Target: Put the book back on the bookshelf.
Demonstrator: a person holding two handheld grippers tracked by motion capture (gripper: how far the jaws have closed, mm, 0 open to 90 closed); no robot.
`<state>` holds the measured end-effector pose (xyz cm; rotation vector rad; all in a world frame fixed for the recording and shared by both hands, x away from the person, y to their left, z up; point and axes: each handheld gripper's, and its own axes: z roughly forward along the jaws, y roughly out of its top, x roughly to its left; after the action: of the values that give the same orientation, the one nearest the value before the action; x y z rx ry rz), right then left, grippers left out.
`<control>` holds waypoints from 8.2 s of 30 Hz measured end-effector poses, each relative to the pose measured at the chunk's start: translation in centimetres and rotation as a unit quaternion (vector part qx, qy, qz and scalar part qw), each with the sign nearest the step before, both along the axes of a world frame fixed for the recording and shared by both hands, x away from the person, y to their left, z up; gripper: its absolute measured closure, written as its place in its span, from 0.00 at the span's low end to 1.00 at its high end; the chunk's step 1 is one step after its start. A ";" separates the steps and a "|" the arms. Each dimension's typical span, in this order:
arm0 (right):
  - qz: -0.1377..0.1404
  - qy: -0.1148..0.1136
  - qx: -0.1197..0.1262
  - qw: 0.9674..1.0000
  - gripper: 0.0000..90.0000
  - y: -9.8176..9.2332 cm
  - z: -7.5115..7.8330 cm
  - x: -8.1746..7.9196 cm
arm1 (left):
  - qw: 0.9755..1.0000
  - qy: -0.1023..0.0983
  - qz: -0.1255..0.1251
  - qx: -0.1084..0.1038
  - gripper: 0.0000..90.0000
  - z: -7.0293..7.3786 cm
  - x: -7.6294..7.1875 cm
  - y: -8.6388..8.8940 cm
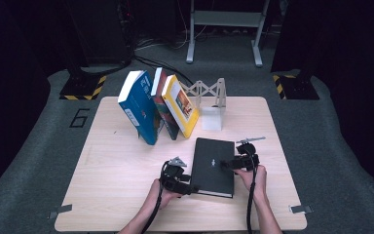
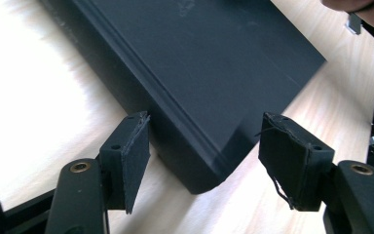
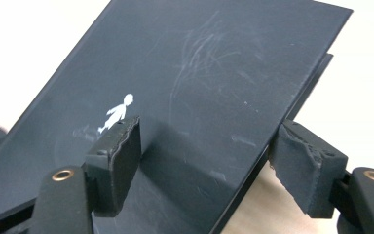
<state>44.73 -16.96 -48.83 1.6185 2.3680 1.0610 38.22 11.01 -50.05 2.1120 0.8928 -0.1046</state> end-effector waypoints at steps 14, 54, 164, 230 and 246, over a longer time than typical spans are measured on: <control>-0.002 -0.010 -0.002 1.000 0.25 -1.3 0.2 -0.1 | 0.997 -0.021 0.066 0.046 0.20 -0.1 0.6 3.2; 0.033 -0.043 -0.004 0.998 0.28 -0.6 0.8 0.3 | 0.958 -0.135 0.217 0.132 0.06 -3.0 1.0 11.4; 0.060 -0.002 -0.115 0.992 0.73 3.2 9.5 7.8 | 0.957 -0.135 0.223 0.129 0.07 -3.0 0.8 11.4; -0.012 -0.030 -0.070 0.997 0.91 4.5 11.8 6.8 | 0.957 -0.136 0.223 0.129 0.07 -3.0 0.8 11.4; -0.025 -0.101 -0.072 0.992 0.91 4.4 12.5 4.6 | 0.957 -0.136 0.223 0.129 0.08 -3.0 0.8 11.4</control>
<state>49.32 -12.52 -36.35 1.4407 2.2062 0.9704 39.03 22.38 -53.07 2.0337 1.2378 0.5509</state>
